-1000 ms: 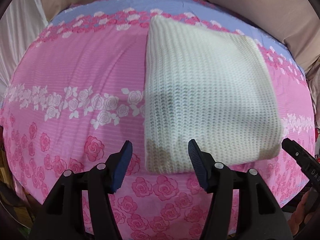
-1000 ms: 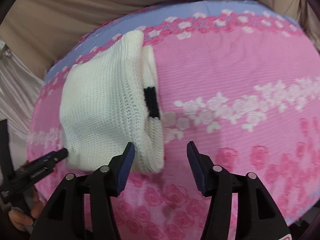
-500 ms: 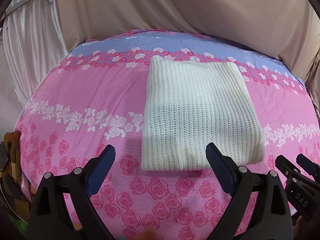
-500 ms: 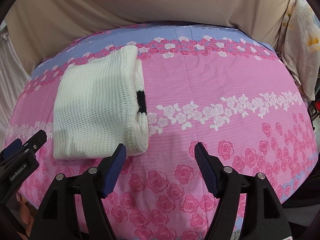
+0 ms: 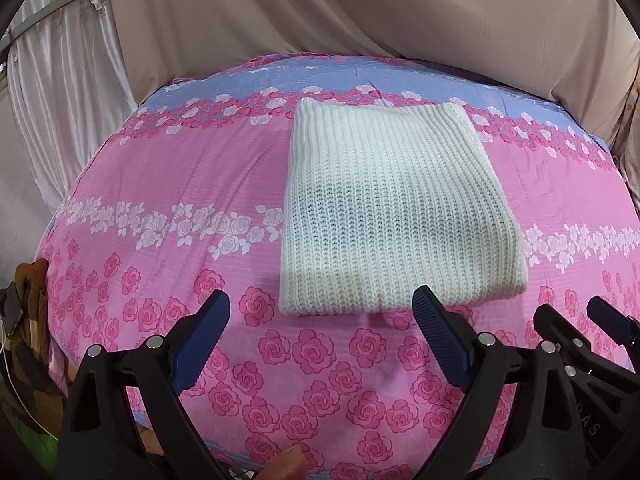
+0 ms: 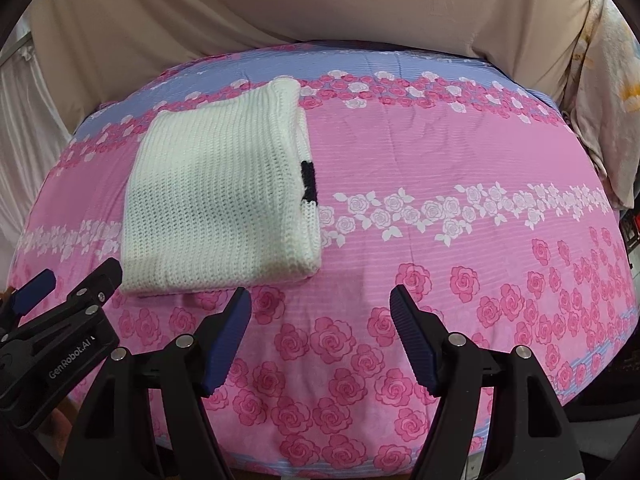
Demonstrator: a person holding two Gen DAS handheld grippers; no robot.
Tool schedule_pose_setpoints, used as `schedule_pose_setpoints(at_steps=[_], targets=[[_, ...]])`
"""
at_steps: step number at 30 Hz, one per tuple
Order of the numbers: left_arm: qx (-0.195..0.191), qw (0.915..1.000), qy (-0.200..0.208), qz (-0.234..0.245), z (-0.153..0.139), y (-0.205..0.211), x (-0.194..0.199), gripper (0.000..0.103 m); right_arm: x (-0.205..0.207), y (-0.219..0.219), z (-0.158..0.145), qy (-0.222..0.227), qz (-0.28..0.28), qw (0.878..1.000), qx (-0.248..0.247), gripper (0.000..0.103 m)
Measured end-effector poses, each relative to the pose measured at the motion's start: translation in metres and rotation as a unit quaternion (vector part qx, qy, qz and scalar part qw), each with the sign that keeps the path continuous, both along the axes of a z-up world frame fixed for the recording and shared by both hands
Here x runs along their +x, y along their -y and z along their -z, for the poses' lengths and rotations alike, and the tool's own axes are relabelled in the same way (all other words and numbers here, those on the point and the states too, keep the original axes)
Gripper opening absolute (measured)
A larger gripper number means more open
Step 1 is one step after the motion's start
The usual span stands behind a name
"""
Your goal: Fold small clothes
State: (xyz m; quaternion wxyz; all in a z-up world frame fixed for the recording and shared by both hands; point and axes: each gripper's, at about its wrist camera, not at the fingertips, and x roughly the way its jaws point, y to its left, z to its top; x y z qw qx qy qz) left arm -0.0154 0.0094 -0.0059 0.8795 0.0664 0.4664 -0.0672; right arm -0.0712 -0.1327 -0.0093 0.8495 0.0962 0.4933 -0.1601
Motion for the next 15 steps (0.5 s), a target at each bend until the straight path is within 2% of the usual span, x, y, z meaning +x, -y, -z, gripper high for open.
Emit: schedule_pose_setpoints(at_steps=[15], targets=[[0.009, 1.0, -0.001, 0.0, 0.0025, 0.0039, 0.0013, 0.09, 0.0035, -0.0077, 0.0039, -0.007, -0.001, 1.0, 0.005, 0.07]])
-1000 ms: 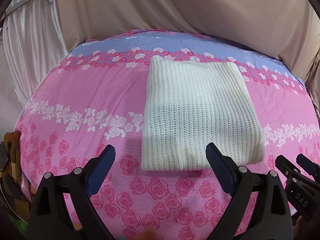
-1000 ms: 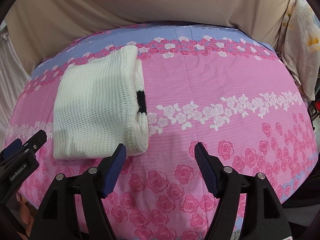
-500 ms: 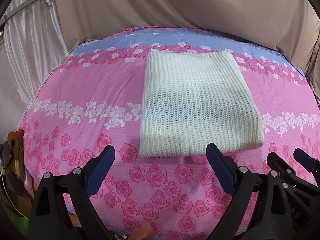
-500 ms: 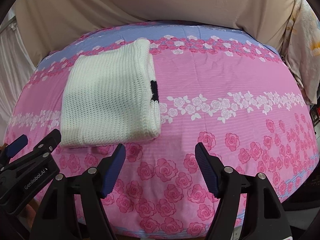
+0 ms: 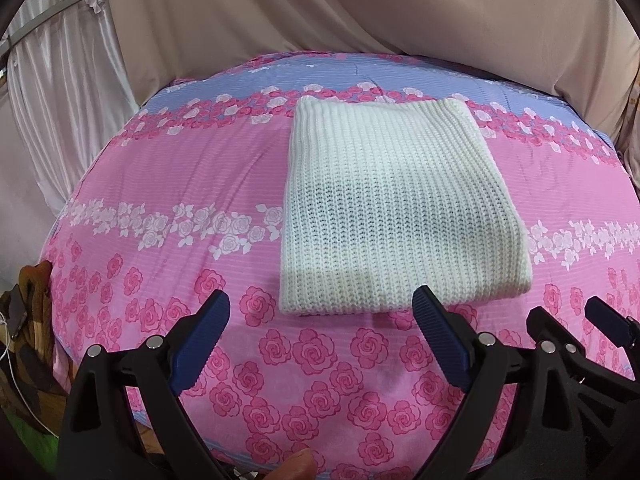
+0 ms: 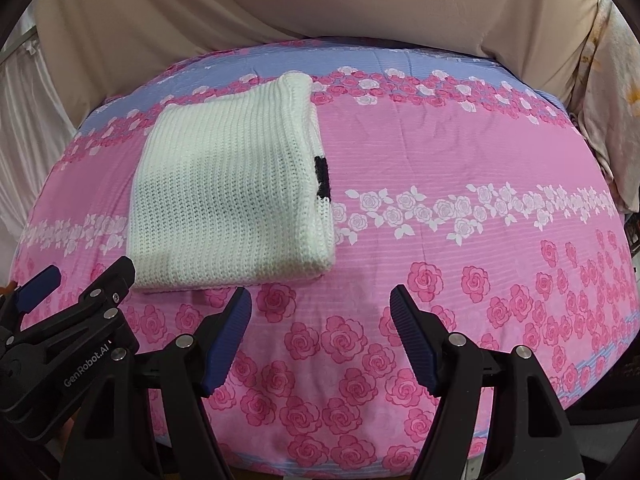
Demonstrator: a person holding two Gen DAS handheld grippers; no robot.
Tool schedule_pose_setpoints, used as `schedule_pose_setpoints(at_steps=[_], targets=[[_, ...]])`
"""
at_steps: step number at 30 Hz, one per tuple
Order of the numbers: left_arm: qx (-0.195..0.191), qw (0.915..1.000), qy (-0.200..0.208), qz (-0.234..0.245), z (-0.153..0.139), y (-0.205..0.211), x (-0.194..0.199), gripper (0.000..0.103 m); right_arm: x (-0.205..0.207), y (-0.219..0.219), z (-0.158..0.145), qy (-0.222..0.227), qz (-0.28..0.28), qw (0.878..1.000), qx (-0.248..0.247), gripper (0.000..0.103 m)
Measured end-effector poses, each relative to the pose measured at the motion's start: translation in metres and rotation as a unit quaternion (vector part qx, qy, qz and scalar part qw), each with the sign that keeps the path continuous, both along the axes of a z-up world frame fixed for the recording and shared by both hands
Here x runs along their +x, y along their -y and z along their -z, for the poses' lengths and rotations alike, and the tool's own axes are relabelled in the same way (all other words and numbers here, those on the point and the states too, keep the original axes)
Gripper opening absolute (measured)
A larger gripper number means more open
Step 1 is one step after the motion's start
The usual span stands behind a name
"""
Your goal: Fold small clothes
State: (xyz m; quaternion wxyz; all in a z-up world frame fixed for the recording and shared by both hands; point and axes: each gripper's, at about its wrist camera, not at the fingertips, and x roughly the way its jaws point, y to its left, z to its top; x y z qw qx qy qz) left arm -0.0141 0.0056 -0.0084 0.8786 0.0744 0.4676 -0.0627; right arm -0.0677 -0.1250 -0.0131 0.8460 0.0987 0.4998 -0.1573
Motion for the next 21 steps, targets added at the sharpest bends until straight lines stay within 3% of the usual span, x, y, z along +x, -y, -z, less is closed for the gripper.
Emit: schedule_pose_setpoints(at_steps=[21], targets=[[0.013, 0.9999, 0.003, 0.002, 0.004, 0.0014, 0.0032, 0.09, 0.0025, 0.0009, 0.004, -0.006, 0.008, 1.0, 0.0, 0.07]])
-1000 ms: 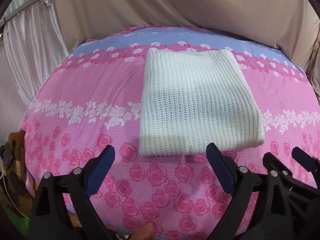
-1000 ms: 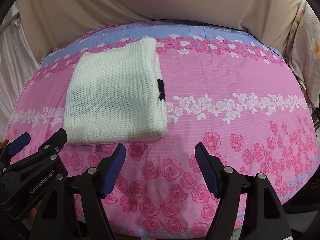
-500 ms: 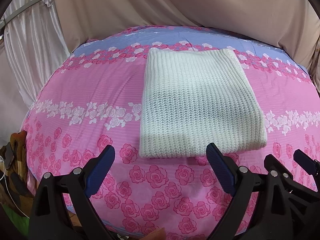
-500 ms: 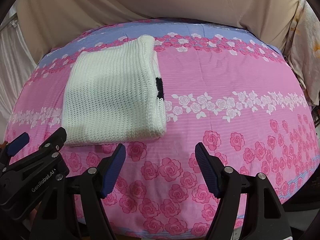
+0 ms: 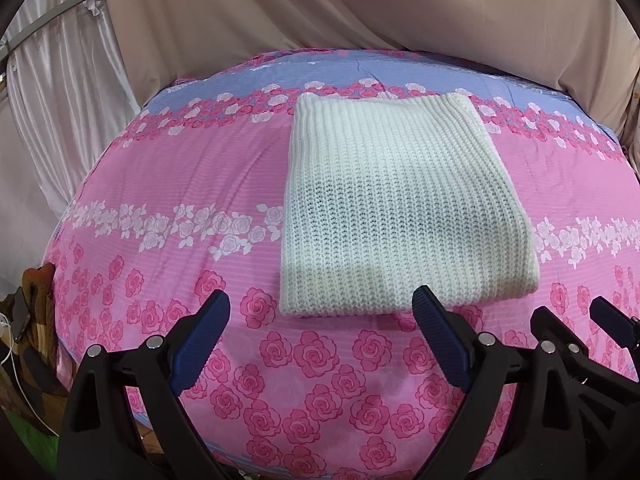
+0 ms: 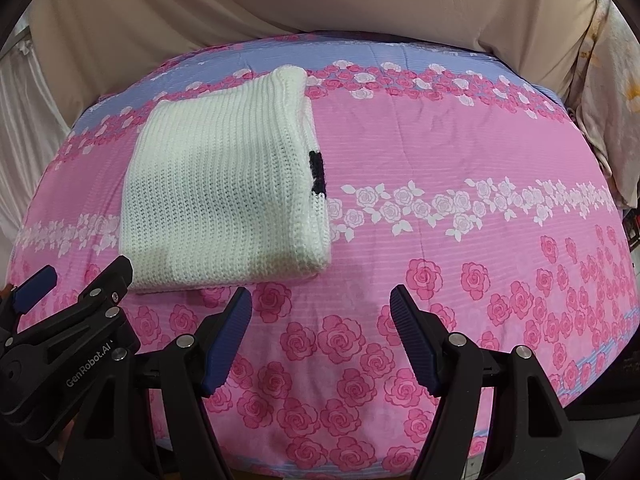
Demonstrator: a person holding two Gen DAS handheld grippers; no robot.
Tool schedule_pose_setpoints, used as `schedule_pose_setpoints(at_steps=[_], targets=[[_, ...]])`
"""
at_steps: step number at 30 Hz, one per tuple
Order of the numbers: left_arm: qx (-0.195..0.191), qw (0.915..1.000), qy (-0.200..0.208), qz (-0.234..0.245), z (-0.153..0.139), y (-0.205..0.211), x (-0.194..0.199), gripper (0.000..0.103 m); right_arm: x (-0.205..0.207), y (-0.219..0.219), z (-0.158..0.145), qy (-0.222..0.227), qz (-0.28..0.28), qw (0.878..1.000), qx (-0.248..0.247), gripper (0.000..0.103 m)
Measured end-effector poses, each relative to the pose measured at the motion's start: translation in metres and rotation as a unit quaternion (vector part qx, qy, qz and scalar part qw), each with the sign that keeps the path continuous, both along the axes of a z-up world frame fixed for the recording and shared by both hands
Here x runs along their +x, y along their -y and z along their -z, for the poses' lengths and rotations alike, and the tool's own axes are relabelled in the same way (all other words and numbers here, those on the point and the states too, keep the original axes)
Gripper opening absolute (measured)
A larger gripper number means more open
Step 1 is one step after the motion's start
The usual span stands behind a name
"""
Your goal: Fold small clothes
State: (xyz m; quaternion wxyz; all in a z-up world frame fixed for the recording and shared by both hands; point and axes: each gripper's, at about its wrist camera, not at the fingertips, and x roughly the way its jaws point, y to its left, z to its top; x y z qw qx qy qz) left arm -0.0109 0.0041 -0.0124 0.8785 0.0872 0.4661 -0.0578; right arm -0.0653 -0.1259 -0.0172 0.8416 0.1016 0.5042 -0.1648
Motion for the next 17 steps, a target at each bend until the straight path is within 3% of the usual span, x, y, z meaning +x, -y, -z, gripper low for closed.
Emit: schedule_pose_setpoints(at_steps=[17], targets=[[0.005, 1.0, 0.002, 0.0, -0.0006, 0.003, -0.0039, 0.087, -0.0008, -0.0001, -0.0014, -0.001, 0.001, 1.0, -0.009, 0.068]])
